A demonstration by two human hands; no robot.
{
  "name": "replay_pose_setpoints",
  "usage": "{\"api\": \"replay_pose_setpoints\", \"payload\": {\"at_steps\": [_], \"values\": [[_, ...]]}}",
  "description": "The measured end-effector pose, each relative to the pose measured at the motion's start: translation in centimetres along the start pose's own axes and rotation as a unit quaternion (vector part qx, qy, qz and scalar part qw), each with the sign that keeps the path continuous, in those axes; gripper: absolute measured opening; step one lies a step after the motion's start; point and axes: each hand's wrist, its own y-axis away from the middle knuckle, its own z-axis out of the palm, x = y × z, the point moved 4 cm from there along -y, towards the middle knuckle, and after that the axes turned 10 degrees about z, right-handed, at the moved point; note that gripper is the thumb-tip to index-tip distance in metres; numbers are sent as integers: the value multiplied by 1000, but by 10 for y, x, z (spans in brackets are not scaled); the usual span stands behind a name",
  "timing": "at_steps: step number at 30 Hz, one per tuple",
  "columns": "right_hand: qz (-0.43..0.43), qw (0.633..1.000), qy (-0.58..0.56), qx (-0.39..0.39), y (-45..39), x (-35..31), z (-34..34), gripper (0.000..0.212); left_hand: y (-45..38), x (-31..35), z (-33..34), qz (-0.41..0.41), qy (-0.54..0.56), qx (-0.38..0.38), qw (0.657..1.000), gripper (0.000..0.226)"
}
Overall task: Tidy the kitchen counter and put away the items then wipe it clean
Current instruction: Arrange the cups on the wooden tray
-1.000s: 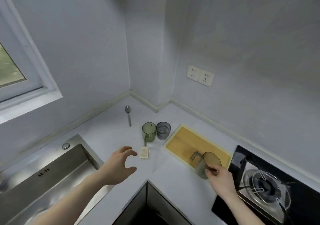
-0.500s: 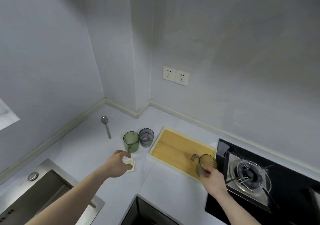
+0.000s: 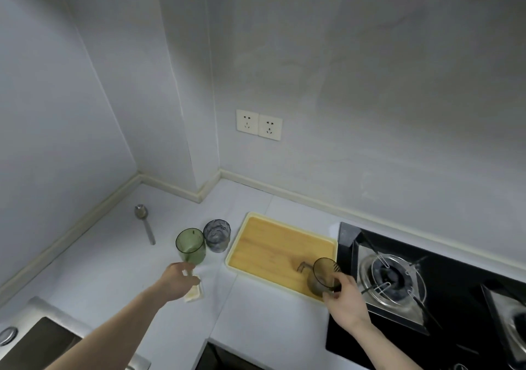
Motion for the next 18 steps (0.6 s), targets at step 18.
{"api": "replay_pose_setpoints", "payload": {"at_steps": [18], "values": [[65,992,-99,-42,-33,14,6,96,83,55,-5,141,63,142,978,42]]}}
